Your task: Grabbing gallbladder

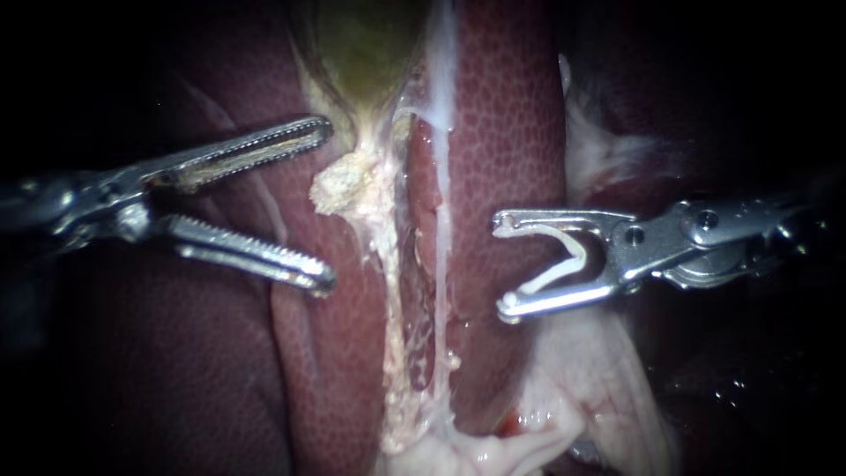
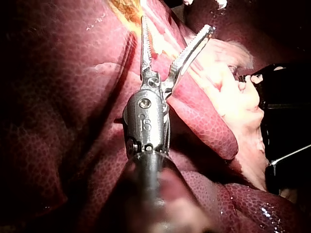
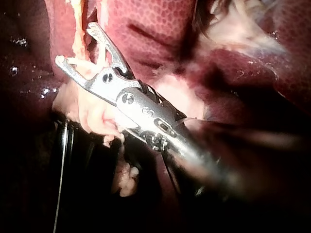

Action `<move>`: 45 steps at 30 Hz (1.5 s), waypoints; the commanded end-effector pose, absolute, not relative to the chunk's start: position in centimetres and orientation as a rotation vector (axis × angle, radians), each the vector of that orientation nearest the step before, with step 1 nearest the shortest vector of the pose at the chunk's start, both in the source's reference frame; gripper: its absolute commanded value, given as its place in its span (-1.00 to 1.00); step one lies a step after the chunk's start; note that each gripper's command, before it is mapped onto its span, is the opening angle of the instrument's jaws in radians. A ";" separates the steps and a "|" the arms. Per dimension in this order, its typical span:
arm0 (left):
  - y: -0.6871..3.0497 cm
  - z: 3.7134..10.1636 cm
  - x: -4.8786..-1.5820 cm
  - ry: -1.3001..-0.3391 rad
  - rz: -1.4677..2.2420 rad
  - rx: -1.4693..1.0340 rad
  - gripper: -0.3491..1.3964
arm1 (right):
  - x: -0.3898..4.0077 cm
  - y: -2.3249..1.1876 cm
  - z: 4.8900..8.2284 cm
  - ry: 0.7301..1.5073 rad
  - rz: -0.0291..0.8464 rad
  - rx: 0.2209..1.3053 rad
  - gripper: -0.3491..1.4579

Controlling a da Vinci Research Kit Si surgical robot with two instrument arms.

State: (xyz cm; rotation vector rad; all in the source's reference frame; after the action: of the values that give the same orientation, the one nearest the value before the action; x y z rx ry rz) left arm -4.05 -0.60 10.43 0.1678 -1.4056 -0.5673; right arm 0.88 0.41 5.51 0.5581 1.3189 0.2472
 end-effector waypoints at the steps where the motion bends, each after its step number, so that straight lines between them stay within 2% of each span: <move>1: -0.60 10.47 -4.06 -1.404 -0.577 0.175 0.35 | 0.87 0.41 5.51 1.319 0.247 0.558 0.05; 19: -0.68 10.89 -4.05 -1.356 -0.768 0.196 -0.31 | 0.87 0.41 5.51 1.319 0.247 0.558 0.05; 22: -0.68 10.91 -4.03 -1.348 -0.776 0.196 -0.52 | 0.87 0.41 5.51 1.319 0.247 0.558 0.05; 25: -0.68 10.94 -3.99 -1.332 -0.780 0.191 -0.94 | 0.87 0.41 5.51 1.319 0.246 0.558 0.05; 26: -0.67 10.94 -3.98 -1.327 -0.784 0.188 -1.00 | 0.87 0.41 5.51 1.319 0.246 0.559 0.05; 39: -0.67 10.90 -3.86 -1.298 -0.796 0.180 -1.00 | 0.87 0.41 5.51 1.318 0.251 0.563 0.05; 45: -0.53 10.68 -3.70 -1.295 -0.804 0.196 -1.00 | 0.87 0.41 5.51 1.318 0.252 0.562 0.05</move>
State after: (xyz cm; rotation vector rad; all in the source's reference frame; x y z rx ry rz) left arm -3.66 -0.50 10.62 0.1966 -1.2938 -0.8087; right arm 0.87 0.41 5.51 0.5624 1.3177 0.2514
